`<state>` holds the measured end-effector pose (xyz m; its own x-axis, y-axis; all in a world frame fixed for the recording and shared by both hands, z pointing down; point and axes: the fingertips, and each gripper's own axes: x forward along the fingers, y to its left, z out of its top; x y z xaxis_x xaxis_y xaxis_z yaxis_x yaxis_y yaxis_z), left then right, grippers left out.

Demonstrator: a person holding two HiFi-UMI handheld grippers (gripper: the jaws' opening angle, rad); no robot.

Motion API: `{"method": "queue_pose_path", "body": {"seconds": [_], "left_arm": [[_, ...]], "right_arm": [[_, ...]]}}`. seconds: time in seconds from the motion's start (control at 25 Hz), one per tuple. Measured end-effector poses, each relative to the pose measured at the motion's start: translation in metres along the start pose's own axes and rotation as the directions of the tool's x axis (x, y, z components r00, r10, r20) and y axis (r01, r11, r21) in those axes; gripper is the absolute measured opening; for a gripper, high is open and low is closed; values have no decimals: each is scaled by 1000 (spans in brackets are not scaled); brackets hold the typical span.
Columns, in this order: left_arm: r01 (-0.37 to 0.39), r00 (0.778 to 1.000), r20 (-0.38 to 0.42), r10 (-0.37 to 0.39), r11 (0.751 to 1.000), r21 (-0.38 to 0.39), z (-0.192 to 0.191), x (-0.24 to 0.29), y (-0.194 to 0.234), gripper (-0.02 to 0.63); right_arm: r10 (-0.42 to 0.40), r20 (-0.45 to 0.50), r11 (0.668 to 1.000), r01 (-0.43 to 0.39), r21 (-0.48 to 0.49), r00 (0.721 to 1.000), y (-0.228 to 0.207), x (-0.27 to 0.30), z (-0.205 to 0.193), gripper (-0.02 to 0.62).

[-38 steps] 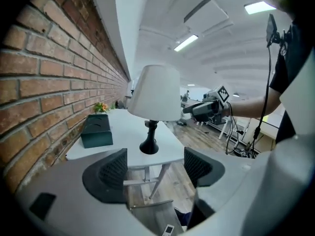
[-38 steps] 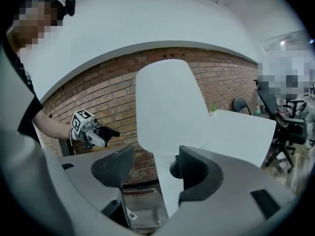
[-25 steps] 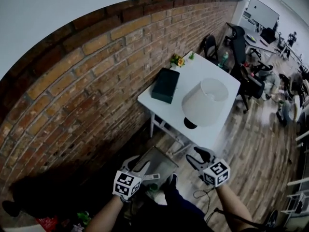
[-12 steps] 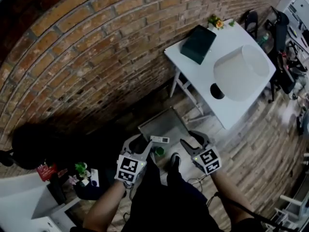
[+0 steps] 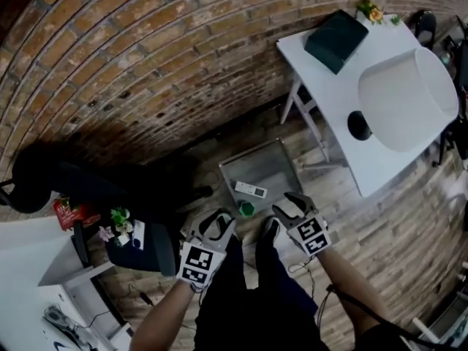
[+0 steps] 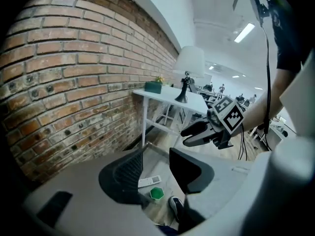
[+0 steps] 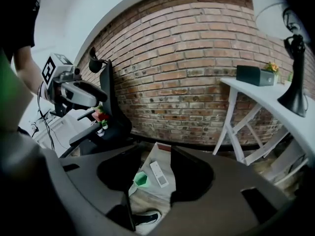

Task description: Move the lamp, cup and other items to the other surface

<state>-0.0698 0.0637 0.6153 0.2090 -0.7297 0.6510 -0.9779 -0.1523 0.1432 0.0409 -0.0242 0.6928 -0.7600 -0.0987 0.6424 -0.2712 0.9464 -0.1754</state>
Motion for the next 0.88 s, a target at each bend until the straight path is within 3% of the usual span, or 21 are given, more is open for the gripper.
{"method": "queue_pose_path", "body": {"seconds": [0.2, 0.52, 0.88], "left_arm": [[-14, 1000, -20, 13, 998, -62, -47, 23, 12, 164], [15, 999, -26, -19, 992, -127, -130, 68, 36, 164], [49, 996, -63, -58, 990, -136, -207, 101, 51, 164]], "right_arm": [[62, -85, 997, -65, -41, 994, 2, 57, -54, 198], [20, -176, 992, -41, -118, 984, -2, 156, -139, 202], [32, -309, 959, -115, -257, 951, -1, 237, -210, 222]]}}
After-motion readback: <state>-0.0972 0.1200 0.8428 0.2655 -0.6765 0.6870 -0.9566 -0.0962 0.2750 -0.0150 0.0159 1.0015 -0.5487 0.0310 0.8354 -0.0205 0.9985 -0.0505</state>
